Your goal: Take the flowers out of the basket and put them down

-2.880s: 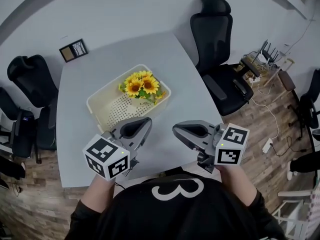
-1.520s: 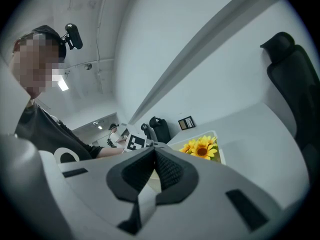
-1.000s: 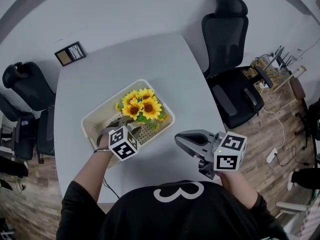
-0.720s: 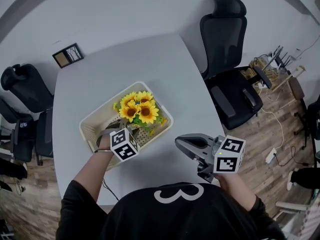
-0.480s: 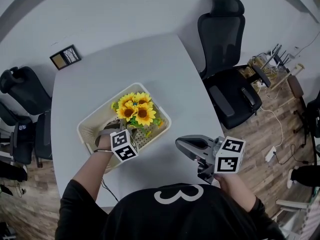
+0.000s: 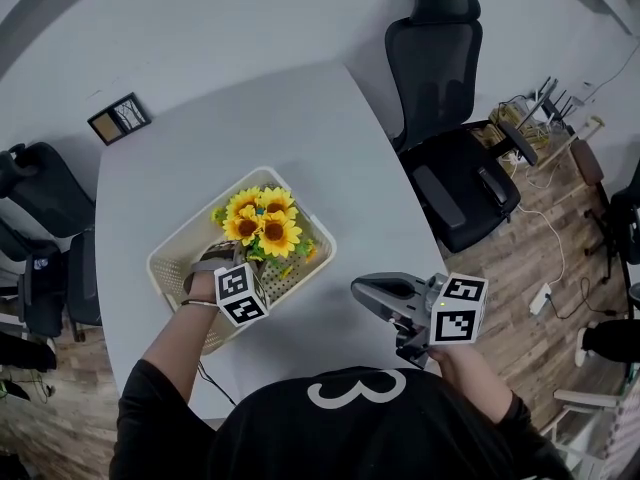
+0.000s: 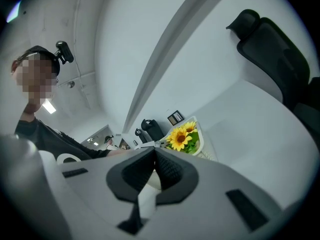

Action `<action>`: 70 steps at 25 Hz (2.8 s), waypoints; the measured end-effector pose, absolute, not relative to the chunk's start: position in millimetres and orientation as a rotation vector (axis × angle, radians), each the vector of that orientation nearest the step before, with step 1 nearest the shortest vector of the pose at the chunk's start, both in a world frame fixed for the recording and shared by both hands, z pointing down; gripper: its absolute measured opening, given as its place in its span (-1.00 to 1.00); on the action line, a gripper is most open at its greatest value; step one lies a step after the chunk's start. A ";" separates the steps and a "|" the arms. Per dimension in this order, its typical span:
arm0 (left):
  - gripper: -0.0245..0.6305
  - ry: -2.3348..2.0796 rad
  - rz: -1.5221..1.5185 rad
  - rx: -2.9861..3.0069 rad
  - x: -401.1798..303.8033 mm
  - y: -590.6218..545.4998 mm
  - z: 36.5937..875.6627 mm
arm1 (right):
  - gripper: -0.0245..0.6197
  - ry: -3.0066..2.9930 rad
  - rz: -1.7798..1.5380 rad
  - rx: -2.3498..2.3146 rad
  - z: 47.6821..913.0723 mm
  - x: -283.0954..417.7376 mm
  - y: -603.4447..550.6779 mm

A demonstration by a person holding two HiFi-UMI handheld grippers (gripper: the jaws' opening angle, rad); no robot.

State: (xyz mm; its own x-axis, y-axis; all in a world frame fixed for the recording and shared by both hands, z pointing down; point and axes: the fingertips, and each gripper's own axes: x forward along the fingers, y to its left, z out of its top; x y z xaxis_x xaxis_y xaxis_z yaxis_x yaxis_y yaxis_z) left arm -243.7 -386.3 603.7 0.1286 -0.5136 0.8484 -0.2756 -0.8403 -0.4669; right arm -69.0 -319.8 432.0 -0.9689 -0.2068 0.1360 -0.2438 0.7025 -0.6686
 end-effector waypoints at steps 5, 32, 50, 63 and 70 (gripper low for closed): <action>-0.58 0.728 -1.788 -2.196 -244.3 -384.3 607.2 | -0.90 -2.825 1.176 0.373 443.6 -69.7 -316.7; -0.70 0.706 -1.814 -2.163 -251.2 -365.6 592.2 | -0.90 -2.833 1.249 0.397 446.1 -59.9 -305.7; -0.69 0.890 -1.686 -2.021 -248.6 -341.2 502.3 | -0.90 -2.892 1.167 0.410 426.8 -61.6 -268.8; -0.69 0.907 -1.480 -1.971 -225.4 -301.1 431.6 | -0.90 -2.936 1.090 0.477 408.6 -67.3 -212.1; -0.69 0.870 -1.370 -1.966 -188.1 -281.4 408.7 | -0.90 -2.950 1.057 0.574 402.1 -47.8 -186.2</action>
State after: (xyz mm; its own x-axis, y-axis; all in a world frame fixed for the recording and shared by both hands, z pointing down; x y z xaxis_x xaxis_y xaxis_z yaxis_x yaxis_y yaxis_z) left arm -188.1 -281.4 408.7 0.2582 -0.7816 0.5678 -0.1813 -0.6165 -0.7662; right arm -47.8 -186.2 402.1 -0.9342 -0.3480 0.0785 -0.3187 0.7150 -0.6223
